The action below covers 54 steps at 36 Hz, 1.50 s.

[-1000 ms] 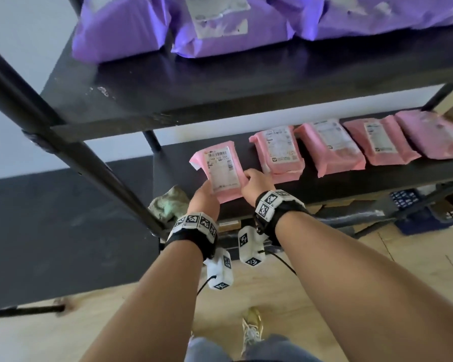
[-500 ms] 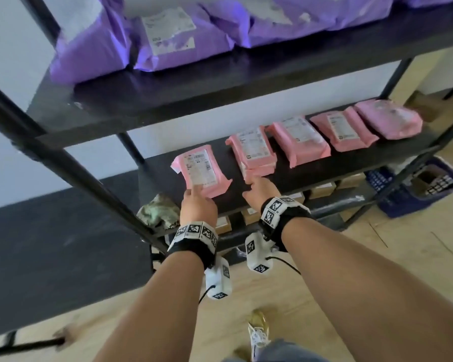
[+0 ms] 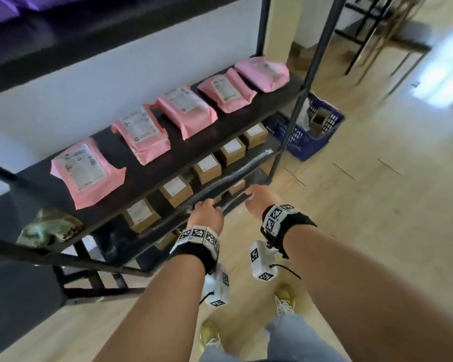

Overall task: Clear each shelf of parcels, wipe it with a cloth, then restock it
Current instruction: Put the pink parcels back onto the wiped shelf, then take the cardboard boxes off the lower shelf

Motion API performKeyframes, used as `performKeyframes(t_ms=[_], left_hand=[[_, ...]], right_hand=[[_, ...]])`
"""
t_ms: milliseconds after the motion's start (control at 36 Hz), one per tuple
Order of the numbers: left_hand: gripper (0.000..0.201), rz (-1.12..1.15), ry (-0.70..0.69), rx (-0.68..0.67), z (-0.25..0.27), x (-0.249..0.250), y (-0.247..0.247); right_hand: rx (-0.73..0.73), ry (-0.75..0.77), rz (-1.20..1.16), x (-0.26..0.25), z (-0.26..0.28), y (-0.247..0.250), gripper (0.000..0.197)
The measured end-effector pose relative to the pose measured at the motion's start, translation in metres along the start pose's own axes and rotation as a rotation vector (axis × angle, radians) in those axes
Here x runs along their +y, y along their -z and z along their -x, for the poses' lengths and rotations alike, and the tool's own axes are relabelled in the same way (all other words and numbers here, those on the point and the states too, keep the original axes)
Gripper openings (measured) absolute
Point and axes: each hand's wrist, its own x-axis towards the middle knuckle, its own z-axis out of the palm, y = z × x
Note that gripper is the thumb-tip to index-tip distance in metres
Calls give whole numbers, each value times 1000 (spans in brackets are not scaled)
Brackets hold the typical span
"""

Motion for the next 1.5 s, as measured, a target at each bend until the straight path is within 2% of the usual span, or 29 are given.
performKeyframes(t_ms=[222,389,583,861,1055,1167,1250,1361,1500], left_hand=[[34,23,-2,14,-34,108,-55],[46,71,87,-9,-51,160,-93],[46,18,165,-33,-95,175,-96],[33,-83,123,-62,-180,206,-68],[34,-95,123,-84,-213,233,-71],[38,-56,153,-86,-232,243,-74],[39,-27,178,-56,-243,247,-77],[43,0,241,-47,-260,249,-82],[47,92,357,47,-277,257,-97]], right_hand=[[6,-45,-49,93,-48,74,41],[-26,-70,-77,134,-85,108,40],[-90,-55,-73,135,-132,125,41],[-63,-74,-59,118,-209,166,36],[-51,-58,-65,113,-240,185,40],[-71,-29,-19,115,-261,196,35],[-107,10,17,115,-277,203,34],[-165,89,55,112,-304,205,42],[-267,254,217,119,-341,202,42]])
